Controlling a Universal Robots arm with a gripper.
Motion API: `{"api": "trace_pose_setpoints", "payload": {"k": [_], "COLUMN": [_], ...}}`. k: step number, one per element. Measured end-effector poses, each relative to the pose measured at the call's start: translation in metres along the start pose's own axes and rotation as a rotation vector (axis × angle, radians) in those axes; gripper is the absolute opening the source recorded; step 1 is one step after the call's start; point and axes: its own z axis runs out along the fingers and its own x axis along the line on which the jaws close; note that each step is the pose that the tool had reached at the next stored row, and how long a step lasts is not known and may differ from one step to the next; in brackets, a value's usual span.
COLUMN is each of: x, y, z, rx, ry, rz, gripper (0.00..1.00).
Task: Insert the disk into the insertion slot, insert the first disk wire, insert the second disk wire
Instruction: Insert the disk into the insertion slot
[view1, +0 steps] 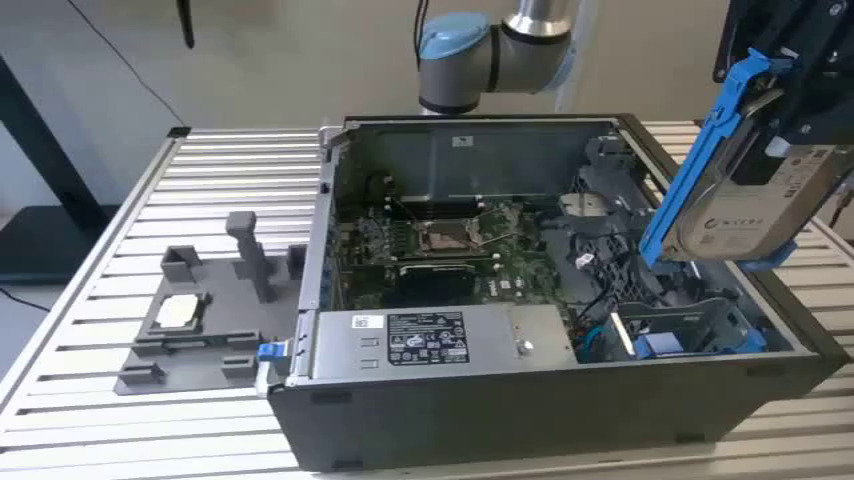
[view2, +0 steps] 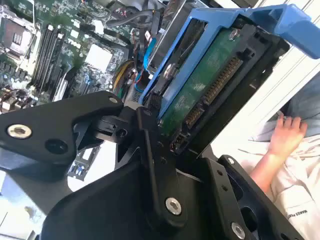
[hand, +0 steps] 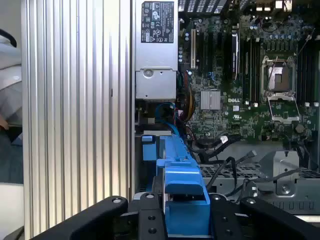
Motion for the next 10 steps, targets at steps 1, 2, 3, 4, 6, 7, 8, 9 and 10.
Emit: {"api": "trace_pose_setpoints", "payload": {"k": [1, 2, 3, 4, 6, 7, 8, 9, 10], "x": [0.0000, 0.0000, 0.0000, 0.0000, 0.0000, 0.0000, 0.0000, 0.0000, 0.0000], "y": [0.0000, 0.0000, 0.0000, 0.0000, 0.0000, 0.0000, 0.0000, 0.0000, 0.0000], "z": [0.0000, 0.0000, 0.0000, 0.0000, 0.0000, 0.0000, 0.0000, 0.0000, 0.0002], "rx": [0.0000, 0.0000, 0.0000, 0.0000, 0.0000, 0.0000, 0.0000, 0.0000, 0.0000], "ry": [0.0000, 0.0000, 0.0000, 0.0000, 0.0000, 0.0000, 0.0000, 0.0000, 0.0000], "rz": [0.000, 0.000, 0.000, 0.000, 0.000, 0.000, 0.000, 0.000, 0.000], "gripper": [0.33, 0.33, 0.33, 0.33, 0.33, 0.33, 0.33, 0.33, 0.33]}}
